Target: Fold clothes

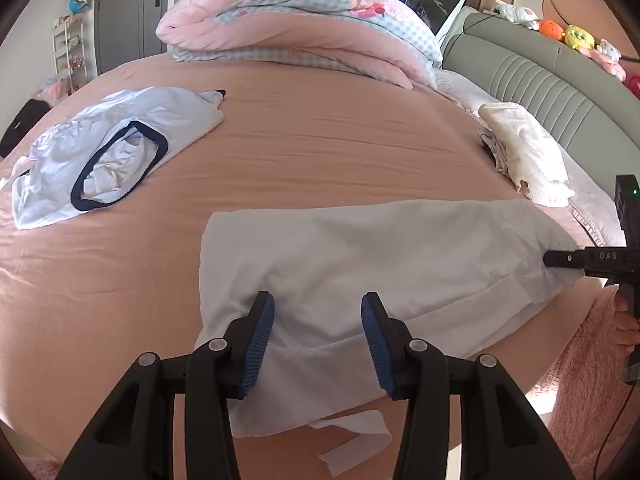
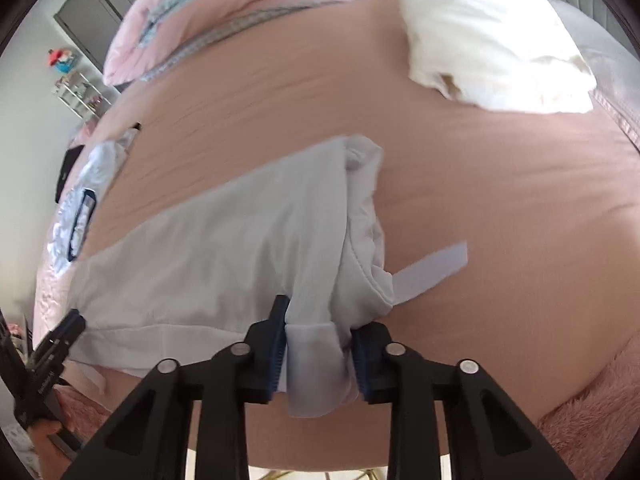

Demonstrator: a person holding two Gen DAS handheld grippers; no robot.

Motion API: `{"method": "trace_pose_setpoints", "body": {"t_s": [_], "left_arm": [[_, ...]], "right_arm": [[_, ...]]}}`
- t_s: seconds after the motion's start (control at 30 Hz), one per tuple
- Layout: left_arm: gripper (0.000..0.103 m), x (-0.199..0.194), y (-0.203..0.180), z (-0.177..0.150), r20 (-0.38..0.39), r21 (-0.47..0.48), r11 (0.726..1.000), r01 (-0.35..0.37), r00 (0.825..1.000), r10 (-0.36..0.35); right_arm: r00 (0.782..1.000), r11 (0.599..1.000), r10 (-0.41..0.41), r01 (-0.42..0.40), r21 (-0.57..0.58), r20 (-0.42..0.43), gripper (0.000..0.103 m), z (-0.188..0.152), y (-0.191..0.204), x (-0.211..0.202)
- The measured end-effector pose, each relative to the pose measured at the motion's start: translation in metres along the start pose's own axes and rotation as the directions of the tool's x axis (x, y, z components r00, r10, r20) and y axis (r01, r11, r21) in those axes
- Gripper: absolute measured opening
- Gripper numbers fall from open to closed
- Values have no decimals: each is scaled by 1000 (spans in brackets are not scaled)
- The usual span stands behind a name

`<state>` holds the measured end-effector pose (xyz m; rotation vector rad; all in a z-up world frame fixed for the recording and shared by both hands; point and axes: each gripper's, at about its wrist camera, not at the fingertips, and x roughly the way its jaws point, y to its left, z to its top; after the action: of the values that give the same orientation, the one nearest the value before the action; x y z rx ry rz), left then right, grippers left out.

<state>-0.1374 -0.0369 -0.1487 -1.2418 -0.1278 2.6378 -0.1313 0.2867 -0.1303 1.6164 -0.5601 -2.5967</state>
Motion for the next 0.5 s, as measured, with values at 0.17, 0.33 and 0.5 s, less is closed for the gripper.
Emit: {"method": "trace_pose_setpoints", "body": {"t_s": [0.17, 0.33, 0.5], "left_arm": [[42, -6, 9, 0, 22, -56, 997, 59, 998, -58], [42, -17, 9, 6, 103, -97, 965, 243, 967, -234], [42, 3, 11, 6, 59, -183, 903, 389, 921, -384]], "right_arm": [[993, 983, 47, -27, -180, 112, 24, 11, 54, -24], [992, 888, 71, -13, -459, 108, 24, -8, 122, -25], [993, 829, 97, -119, -546, -68, 29, -46, 145, 5]]}}
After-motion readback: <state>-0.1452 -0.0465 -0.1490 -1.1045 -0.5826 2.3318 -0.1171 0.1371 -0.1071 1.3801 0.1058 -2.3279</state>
